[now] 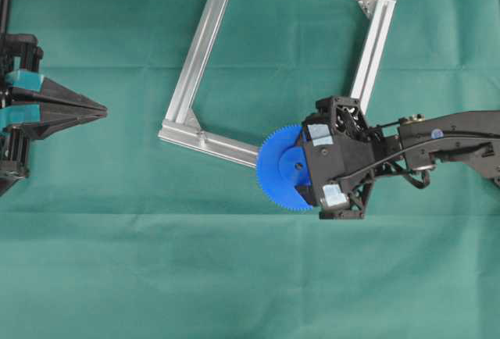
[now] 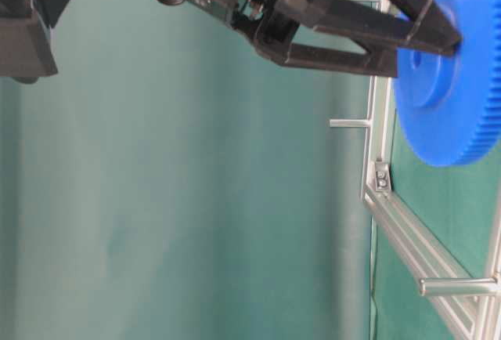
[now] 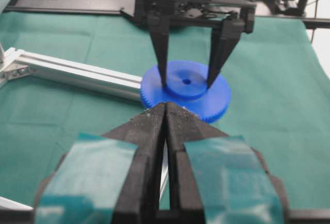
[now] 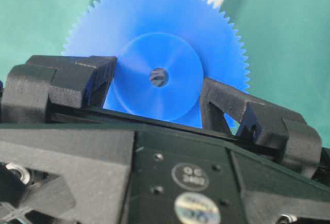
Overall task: Find the location of the shaft and insert the gear.
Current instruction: 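Lower the gear with the right gripper, sliding its hole onto the shaft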
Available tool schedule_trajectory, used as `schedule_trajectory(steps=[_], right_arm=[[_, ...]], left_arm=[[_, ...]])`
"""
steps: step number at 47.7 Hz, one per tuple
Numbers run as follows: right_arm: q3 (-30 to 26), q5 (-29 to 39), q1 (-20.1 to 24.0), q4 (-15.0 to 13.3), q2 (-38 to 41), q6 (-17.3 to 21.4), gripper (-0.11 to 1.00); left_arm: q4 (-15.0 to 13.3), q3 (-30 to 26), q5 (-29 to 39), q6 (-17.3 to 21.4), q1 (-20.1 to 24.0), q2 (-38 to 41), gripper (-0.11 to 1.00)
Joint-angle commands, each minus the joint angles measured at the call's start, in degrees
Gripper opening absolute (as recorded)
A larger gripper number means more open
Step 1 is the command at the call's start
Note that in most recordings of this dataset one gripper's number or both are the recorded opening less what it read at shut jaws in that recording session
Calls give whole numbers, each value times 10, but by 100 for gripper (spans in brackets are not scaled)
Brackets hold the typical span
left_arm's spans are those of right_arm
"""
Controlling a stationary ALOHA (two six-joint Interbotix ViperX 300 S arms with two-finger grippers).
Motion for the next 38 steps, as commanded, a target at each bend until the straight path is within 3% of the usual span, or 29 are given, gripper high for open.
schedule_trajectory(steps=[1, 38], right_arm=[[-9, -4, -8, -6, -4, 0, 68], [32, -3, -18, -8, -26, 15, 68]], left_arm=[[-2, -11, 0, 1, 1, 4, 1], [-2, -11, 2, 0, 1, 4, 1]])
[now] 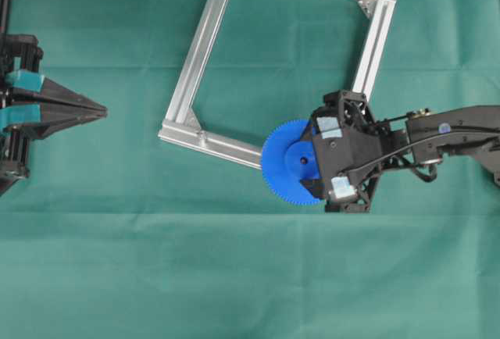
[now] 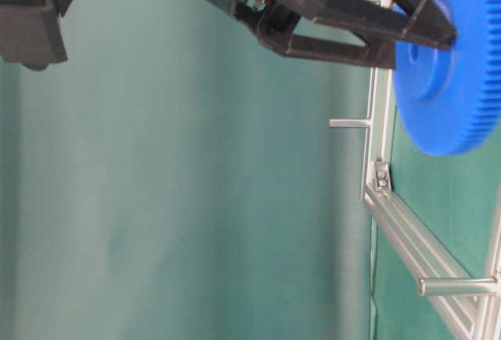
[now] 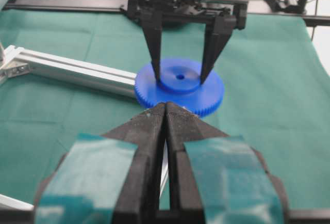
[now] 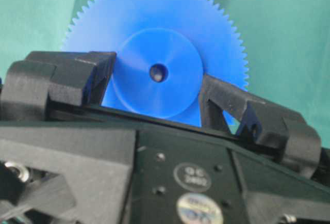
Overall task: Find the location of the shaft and insert the gear.
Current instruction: 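Lower the gear with the right gripper, sliding its hole onto the shaft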
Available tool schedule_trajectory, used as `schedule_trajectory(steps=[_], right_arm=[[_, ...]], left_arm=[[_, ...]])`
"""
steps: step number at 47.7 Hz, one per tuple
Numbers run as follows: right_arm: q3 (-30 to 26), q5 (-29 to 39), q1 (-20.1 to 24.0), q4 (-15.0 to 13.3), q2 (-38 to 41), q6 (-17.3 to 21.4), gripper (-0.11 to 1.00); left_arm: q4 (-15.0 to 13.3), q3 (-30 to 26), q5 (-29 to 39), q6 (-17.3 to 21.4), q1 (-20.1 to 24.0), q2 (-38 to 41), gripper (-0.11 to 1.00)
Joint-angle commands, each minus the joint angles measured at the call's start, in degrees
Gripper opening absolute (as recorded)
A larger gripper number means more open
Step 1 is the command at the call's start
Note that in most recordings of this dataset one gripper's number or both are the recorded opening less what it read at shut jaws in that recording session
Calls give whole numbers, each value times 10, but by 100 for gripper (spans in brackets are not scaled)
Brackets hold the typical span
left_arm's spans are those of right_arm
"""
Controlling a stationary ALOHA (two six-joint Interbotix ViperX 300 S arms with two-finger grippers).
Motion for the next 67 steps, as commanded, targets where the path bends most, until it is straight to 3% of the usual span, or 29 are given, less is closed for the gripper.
schedule_trajectory(steps=[1, 67], right_arm=[[4, 2, -10, -3, -11, 4, 68], [11, -37, -10, 0, -1, 9, 68]], left_arm=[[-1, -11, -3, 0, 1, 4, 1], [-1, -11, -3, 0, 1, 4, 1]])
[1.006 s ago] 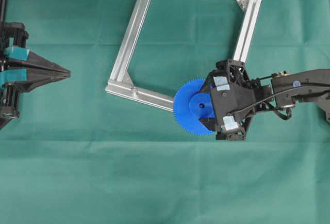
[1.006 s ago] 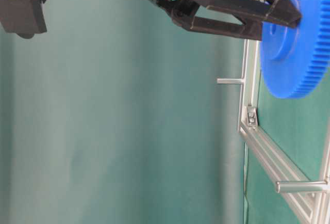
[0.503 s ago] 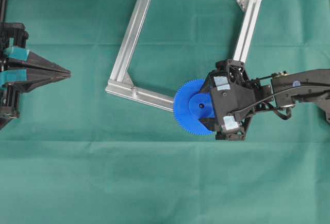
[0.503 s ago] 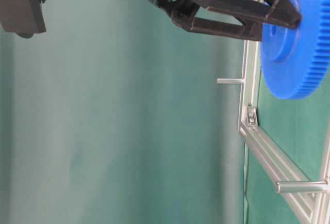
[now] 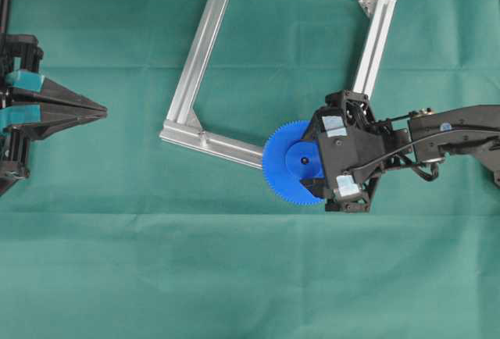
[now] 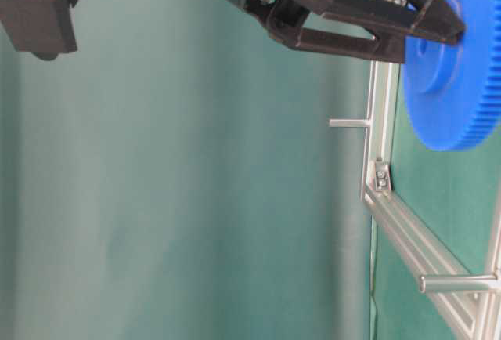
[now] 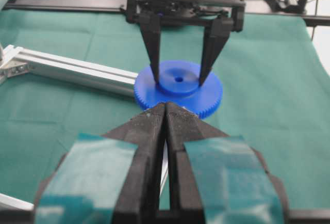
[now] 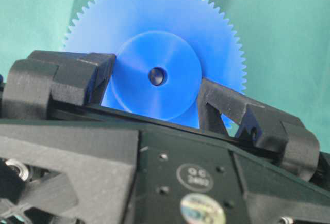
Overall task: Find the location of the shaft and insert the gear.
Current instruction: 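Lower the gear with the right gripper, sliding its hole onto the shaft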
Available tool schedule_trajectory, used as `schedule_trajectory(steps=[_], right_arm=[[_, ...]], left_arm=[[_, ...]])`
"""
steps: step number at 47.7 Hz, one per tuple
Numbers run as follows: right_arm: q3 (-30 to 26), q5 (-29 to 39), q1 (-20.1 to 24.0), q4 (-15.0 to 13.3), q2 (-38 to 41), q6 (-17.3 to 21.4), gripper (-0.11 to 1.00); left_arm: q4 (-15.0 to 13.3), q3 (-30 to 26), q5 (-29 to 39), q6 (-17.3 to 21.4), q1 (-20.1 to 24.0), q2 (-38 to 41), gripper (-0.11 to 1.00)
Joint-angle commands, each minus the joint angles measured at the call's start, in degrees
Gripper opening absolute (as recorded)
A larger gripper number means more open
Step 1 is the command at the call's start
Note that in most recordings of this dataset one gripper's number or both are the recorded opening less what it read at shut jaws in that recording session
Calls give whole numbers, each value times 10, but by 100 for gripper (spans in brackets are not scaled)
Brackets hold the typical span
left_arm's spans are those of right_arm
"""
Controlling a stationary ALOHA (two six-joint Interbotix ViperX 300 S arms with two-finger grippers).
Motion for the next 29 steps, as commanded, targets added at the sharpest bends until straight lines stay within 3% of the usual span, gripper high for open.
schedule_trajectory(steps=[1, 29], right_arm=[[-3, -3, -6, -1, -1, -2, 68], [3, -12, -6, 1, 11, -1, 68]], left_arm=[[-1, -11, -3, 0, 1, 4, 1], [-1, -11, 3, 0, 1, 4, 1]])
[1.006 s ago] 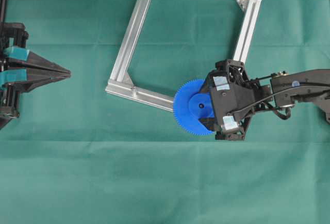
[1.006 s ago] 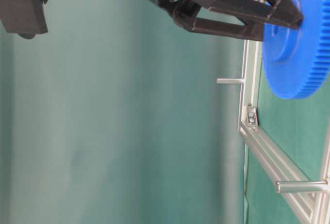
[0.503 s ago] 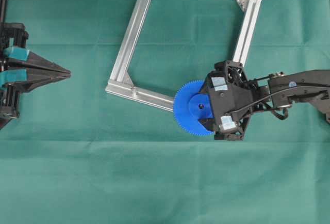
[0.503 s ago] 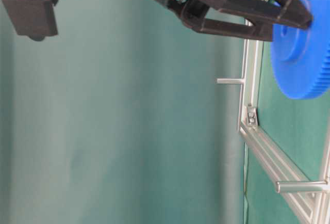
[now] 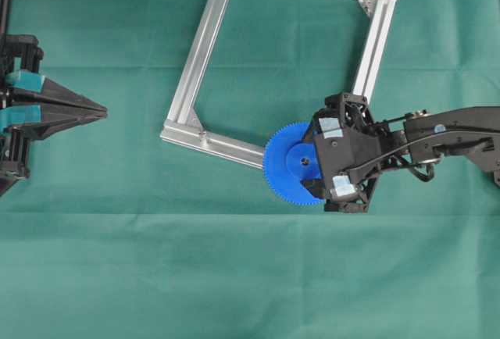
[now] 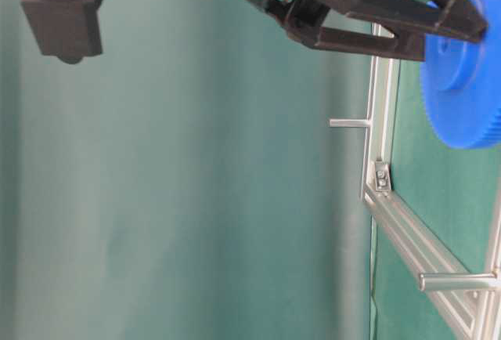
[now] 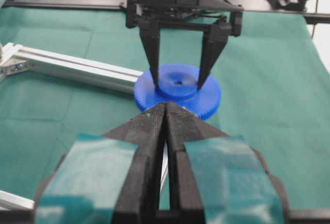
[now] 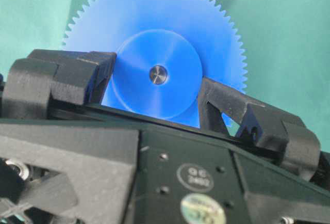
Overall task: Find the location of the shaft and insert the gear.
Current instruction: 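Lower the gear with the right gripper, sliding its hole onto the shaft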
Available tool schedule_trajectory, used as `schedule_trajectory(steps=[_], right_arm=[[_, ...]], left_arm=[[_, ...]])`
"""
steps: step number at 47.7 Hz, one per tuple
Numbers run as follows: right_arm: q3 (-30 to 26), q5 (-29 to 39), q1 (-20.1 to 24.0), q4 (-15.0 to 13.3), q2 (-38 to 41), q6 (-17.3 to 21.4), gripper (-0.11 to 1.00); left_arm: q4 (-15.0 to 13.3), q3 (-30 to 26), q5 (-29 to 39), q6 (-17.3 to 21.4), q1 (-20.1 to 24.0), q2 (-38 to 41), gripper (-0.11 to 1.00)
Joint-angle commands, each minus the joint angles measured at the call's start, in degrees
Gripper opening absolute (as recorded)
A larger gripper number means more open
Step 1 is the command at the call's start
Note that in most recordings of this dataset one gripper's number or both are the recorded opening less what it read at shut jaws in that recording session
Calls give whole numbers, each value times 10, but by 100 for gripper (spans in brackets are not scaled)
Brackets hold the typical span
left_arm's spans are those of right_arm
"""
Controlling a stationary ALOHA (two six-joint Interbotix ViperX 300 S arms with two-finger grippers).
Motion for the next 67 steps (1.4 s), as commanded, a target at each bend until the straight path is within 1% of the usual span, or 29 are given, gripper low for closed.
schedule_trajectory(steps=[1, 10, 25, 43, 53, 59, 67], right_arm=[[-4, -2, -4, -2, -1, -1, 68], [-4, -9, -4, -2, 11, -1, 69], [-3, -40, -4, -2, 29, -1, 69], [-4, -41, -4, -2, 29, -1, 69], [-10, -40, -4, -2, 13, -2, 78], [-9, -37, -4, -2, -10, -2, 79], [-10, -12, -4, -3, -23, -2, 80]], left_arm=[[-1, -11, -2, 0, 1, 4, 1], [-1, -11, -2, -1, 1, 4, 1], [-1, -11, -2, -1, 1, 4, 1], [-1, -11, -2, -1, 1, 4, 1], [-1, -12, -2, -1, 1, 4, 1], [-1, -12, -2, -1, 1, 4, 1], [-1, -12, -3, -1, 1, 4, 1]])
